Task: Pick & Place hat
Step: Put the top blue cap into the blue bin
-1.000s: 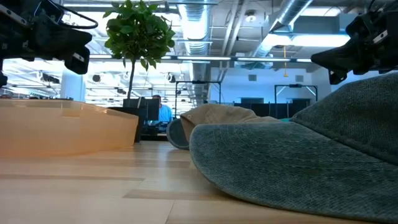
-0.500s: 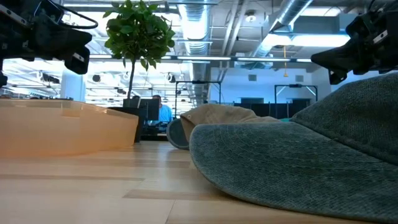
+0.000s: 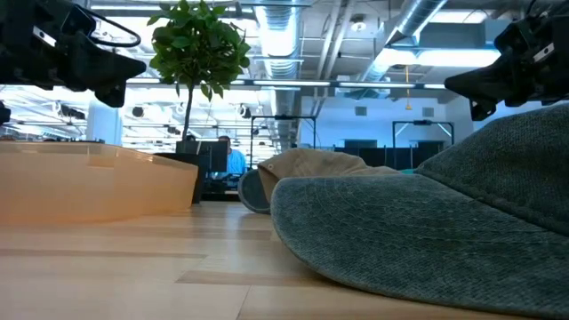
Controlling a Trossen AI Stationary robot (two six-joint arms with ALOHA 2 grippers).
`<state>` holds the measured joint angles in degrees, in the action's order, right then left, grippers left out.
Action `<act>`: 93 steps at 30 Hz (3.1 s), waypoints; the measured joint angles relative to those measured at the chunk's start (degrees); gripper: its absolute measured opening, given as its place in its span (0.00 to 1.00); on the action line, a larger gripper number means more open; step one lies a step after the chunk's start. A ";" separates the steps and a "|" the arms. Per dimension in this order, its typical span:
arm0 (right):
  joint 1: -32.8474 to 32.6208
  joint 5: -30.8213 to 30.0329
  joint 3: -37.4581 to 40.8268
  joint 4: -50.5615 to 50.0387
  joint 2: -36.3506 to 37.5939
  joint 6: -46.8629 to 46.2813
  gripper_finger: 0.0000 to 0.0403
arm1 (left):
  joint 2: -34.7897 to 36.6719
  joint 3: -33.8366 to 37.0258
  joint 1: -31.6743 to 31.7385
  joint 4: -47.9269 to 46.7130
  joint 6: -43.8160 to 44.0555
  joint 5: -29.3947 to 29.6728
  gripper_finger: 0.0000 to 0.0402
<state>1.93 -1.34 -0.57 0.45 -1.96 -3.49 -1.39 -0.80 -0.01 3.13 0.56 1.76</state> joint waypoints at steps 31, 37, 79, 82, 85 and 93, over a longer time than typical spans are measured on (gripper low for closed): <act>-0.01 0.00 0.01 0.02 0.00 0.00 0.00 | -45.70 -32.32 -0.07 -0.46 -4.13 18.78 0.00; 0.01 0.00 0.02 0.02 0.01 0.00 0.00 | -58.94 -45.92 -0.08 -3.27 -4.06 18.56 0.00; 0.01 0.00 -0.01 0.02 0.01 0.00 0.00 | -104.54 -91.93 5.91 -41.77 15.49 11.97 0.25; 0.01 -0.02 0.02 0.04 0.00 -0.01 0.00 | -105.34 -92.06 7.99 -41.94 18.64 9.69 0.28; 0.01 -0.04 0.00 0.01 -0.01 0.00 0.00 | -106.30 -91.95 9.86 -42.37 21.02 8.55 0.32; -0.01 -0.07 0.02 0.04 -0.30 0.00 0.00 | -109.70 -91.76 13.00 -45.14 23.34 7.89 0.37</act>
<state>1.92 -1.41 -0.56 0.49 -2.26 -3.49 -111.09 -92.55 12.99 -42.01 23.90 9.65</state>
